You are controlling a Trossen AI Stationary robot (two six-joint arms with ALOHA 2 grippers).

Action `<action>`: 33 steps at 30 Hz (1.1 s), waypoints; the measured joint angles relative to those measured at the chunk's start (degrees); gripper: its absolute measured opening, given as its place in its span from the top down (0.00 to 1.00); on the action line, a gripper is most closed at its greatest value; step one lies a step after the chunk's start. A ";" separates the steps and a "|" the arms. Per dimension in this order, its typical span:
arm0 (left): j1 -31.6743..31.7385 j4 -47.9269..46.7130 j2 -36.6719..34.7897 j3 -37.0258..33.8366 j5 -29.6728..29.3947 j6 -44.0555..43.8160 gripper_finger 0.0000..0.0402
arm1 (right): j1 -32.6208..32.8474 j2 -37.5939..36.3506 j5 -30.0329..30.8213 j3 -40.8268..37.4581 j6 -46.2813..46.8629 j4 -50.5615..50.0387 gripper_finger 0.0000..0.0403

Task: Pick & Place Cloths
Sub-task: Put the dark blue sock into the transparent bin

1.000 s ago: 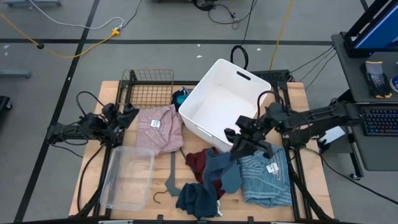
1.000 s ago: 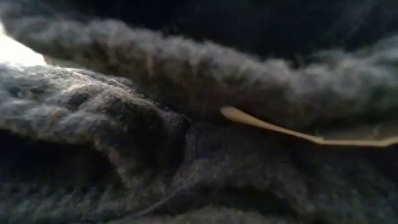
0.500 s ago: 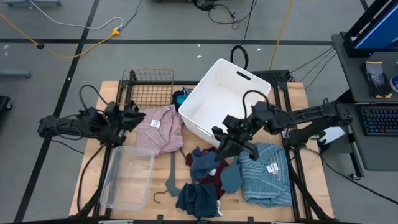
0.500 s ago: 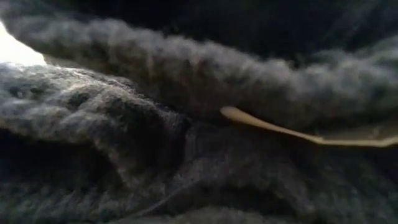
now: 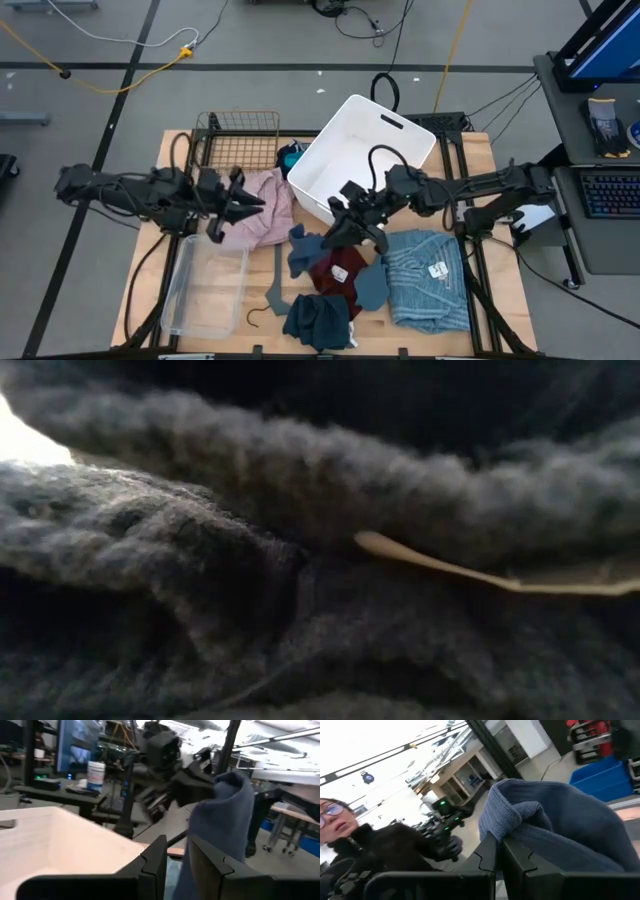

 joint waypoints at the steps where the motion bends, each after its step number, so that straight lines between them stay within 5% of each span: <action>1: -0.50 0.16 1.28 0.95 0.00 0.01 0.80 | 0.00 0.05 0.85 0.00 -0.22 -0.03 1.00; 12: -3.86 1.71 13.73 8.20 0.65 -1.72 0.77 | -0.37 0.04 3.85 0.00 -4.37 -0.69 1.00; 25: -4.18 11.23 20.22 9.68 6.85 -1.94 0.41 | -0.84 0.02 4.02 0.00 -6.86 -2.68 1.00; 33: -4.71 13.68 22.96 9.66 7.15 -1.96 0.32 | -1.57 0.02 6.82 -0.02 -8.60 -5.79 1.00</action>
